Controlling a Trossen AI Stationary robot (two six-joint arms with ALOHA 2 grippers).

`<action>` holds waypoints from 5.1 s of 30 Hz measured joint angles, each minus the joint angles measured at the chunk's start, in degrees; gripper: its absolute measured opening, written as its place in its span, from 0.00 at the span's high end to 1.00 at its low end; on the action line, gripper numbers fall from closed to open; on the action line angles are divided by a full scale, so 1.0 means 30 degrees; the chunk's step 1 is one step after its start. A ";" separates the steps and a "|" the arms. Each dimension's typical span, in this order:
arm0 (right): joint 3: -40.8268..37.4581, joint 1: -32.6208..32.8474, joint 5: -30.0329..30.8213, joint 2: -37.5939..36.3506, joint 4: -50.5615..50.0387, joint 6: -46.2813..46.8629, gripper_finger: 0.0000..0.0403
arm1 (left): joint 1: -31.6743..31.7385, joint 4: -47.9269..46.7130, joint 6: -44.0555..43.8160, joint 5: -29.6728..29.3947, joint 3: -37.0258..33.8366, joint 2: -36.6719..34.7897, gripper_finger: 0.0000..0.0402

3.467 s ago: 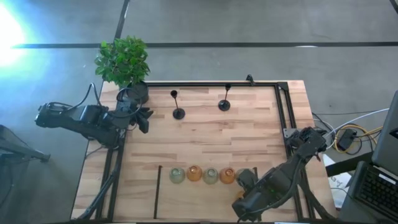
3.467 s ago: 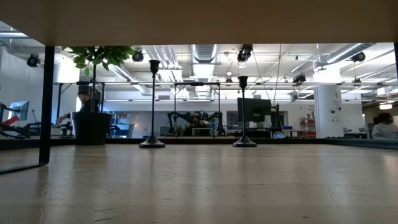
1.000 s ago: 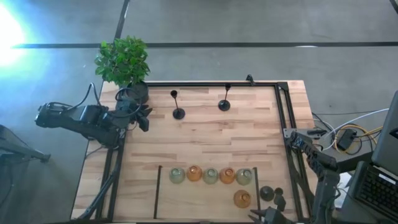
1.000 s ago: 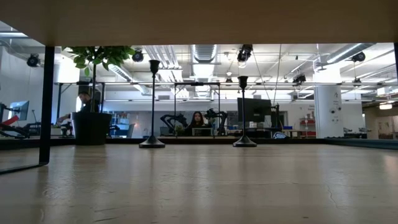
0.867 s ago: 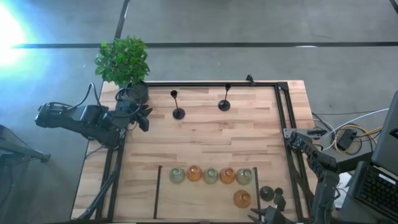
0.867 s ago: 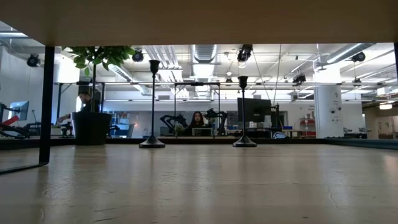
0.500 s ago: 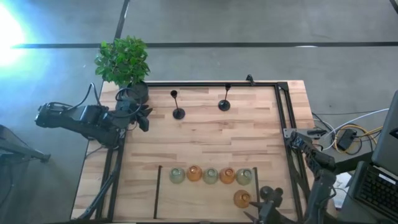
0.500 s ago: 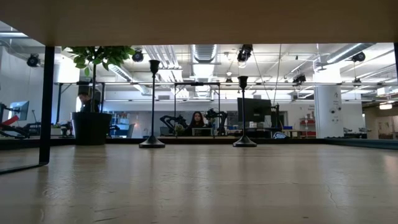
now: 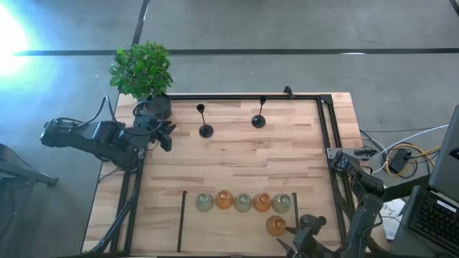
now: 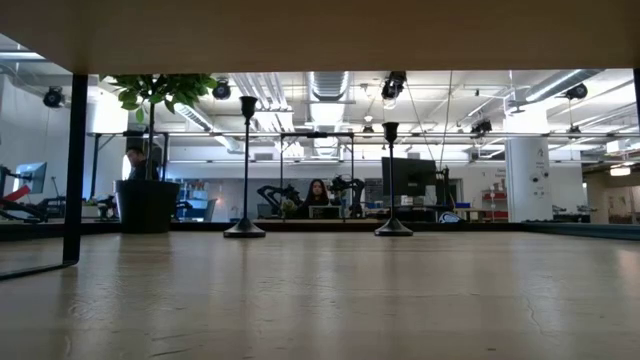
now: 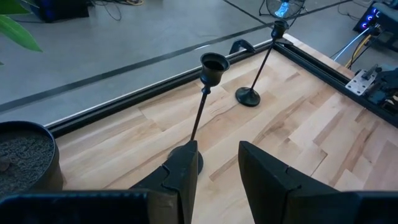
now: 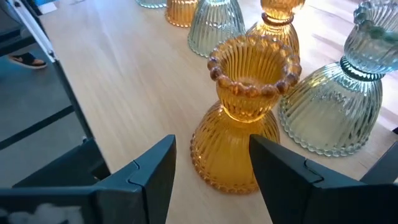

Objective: Pick & Place candle stick holders
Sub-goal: Put the orange glass candle holder on the shelf

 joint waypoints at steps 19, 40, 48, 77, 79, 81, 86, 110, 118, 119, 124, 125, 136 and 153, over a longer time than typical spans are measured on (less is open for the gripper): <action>-0.1060 0.0151 -0.0980 -0.1260 0.0021 0.1717 0.72 | -0.0003 -0.0006 -0.0073 0.0007 0.0000 0.0000 0.70; -0.8385 0.1919 0.7825 -0.8333 -0.0016 0.1215 0.93 | 0.0000 0.0002 -0.0478 0.0299 0.0000 0.0000 0.70; -0.8234 0.1548 0.6084 -0.9347 0.0099 -0.1799 0.93 | -0.0006 0.0020 -0.0534 0.0300 0.0000 0.0000 0.70; -0.8495 0.1421 0.5577 -0.5240 0.6375 -0.2095 0.60 | -0.0007 0.0000 -0.0423 0.0277 0.0000 -0.0007 0.70; -0.8495 0.1127 0.5584 -0.5229 0.6395 -0.2372 0.55 | 0.0000 0.0000 -0.0417 0.0277 0.0000 0.0000 0.70; -0.8495 0.0937 0.5591 -0.5236 0.6411 -0.2492 0.52 | -0.0007 0.0000 -0.0393 0.0277 0.0000 -0.0006 0.70; -0.8495 0.0700 0.5068 -0.5236 0.6763 -0.2492 0.49 | -0.0003 0.0000 -0.0391 0.0277 0.0000 0.0000 0.70; -0.8495 -0.0516 0.4624 -0.4252 0.7804 -0.2508 0.52 | 0.0000 -0.0014 0.0085 0.0288 0.0000 0.0000 0.70; -0.8495 -0.0905 0.4646 -0.4260 0.9379 -0.3297 0.71 | -0.0002 -0.0015 0.0364 0.0291 0.0000 0.0000 0.70; -0.8495 -0.1023 0.4649 -0.4260 0.9986 -0.3782 0.74 | 0.0000 -0.0007 0.0364 0.0291 0.0000 -0.0007 0.70; -0.8495 -0.1806 0.4420 -0.4235 1.3555 -0.7371 0.77 | 0.0000 -0.0015 0.0395 0.0291 0.0000 -0.0004 0.70; -0.8495 -0.1987 0.4433 -0.4221 1.4276 -0.8137 0.77 | 0.0000 -0.0008 0.0492 0.0291 0.0000 -0.0007 0.70; -0.8495 -0.3464 0.4370 -0.3578 1.9317 -1.2187 0.76 | -0.0003 -0.0017 0.1596 0.0775 0.0000 0.0000 0.70; -0.8488 -0.3891 0.3384 -0.2601 2.3977 -1.5622 0.77 | 0.0000 -0.0018 0.2667 0.1617 0.0000 -0.0007 0.70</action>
